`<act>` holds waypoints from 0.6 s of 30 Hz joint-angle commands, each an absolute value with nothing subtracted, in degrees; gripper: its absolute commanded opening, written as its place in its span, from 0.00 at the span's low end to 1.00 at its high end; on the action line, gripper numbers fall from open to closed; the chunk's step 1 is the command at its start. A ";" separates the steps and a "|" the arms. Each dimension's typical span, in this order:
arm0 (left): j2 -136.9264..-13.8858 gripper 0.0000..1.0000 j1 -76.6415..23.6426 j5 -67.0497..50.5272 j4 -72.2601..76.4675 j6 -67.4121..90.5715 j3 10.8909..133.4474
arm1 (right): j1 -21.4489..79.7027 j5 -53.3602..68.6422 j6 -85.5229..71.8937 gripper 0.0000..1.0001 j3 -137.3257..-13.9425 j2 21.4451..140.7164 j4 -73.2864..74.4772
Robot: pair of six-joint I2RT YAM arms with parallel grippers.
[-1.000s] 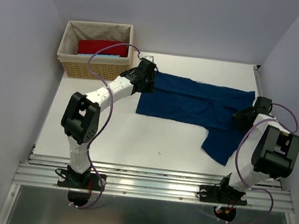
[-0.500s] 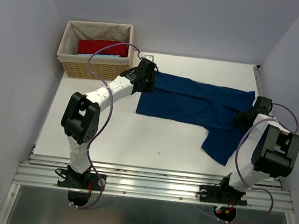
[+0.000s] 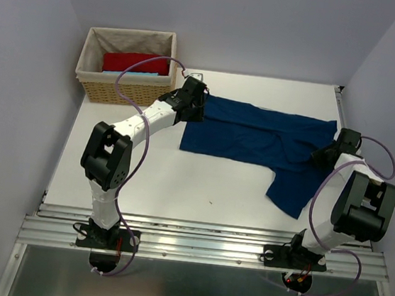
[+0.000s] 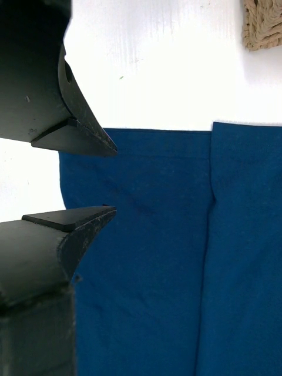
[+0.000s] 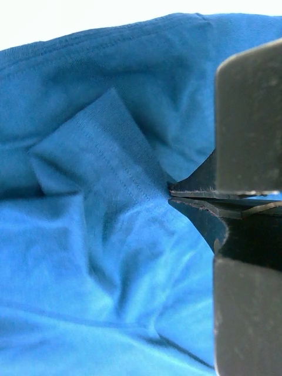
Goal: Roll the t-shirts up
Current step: Fold the T-shirt at the center of the board.
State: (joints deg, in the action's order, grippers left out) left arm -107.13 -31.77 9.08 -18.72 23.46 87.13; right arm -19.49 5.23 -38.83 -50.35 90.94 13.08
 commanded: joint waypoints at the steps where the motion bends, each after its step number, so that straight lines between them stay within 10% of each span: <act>1: -105.20 0.50 -31.82 9.93 -18.72 22.94 89.47 | -19.86 7.82 -37.79 0.01 -49.48 85.79 12.39; 18: -105.29 0.50 -31.90 9.93 -19.16 22.94 90.00 | -19.86 10.20 -34.45 0.01 -44.74 80.25 17.31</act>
